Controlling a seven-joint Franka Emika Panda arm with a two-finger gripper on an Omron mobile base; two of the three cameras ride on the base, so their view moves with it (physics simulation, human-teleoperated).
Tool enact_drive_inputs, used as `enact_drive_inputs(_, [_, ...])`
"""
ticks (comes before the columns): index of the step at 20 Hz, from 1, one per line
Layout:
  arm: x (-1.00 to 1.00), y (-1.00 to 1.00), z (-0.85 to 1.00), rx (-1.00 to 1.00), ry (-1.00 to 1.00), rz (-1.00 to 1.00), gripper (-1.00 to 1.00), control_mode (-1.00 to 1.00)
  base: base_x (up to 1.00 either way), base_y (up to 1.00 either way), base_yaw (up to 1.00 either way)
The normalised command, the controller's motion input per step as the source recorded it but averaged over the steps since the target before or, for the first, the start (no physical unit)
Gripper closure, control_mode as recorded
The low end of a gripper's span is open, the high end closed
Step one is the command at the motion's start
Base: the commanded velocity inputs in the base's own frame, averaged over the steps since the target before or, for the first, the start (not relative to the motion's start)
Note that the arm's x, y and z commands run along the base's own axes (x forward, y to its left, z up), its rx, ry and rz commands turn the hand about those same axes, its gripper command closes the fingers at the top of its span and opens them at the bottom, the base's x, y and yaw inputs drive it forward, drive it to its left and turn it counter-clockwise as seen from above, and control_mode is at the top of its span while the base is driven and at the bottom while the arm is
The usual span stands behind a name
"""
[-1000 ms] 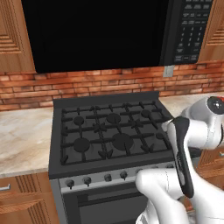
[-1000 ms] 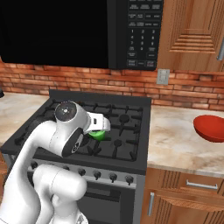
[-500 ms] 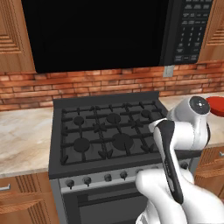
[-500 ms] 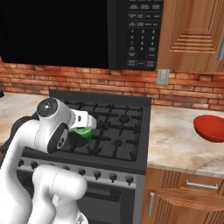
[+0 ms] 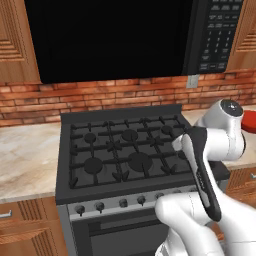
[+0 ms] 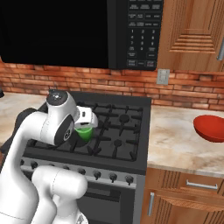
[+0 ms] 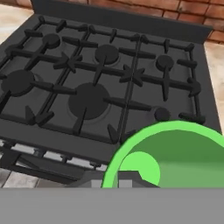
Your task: Pick the cup and bowl from the counter and place them on the counter next to the sink.
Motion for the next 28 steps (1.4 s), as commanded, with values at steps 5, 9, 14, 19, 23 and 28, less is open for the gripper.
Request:
enact_drive_inputs(5, [0.0,0.0,0.24,0.0,0.08,0.05,1.0,-1.0,0.0,0.0,0.0])
enact_drive_inputs(9, [-0.31,0.0,0.0,0.0,0.0,0.0,1.0,-1.0,0.0,0.0,0.0])
enact_drive_inputs(14, [-0.06,0.0,0.0,0.0,0.0,0.0,1.0,-1.0,0.0,0.0,0.0])
enact_drive_inputs(19, [0.0,0.0,0.0,0.0,0.02,0.0,1.0,-1.0,0.0,0.0,0.0])
enact_drive_inputs(23, [0.0,0.0,0.0,0.0,0.0,0.0,1.0,-1.0,0.0,0.0,0.0])
enact_drive_inputs(28, [0.0,0.0,0.0,0.0,0.0,0.0,1.0,1.0,-0.37,0.0,0.0])
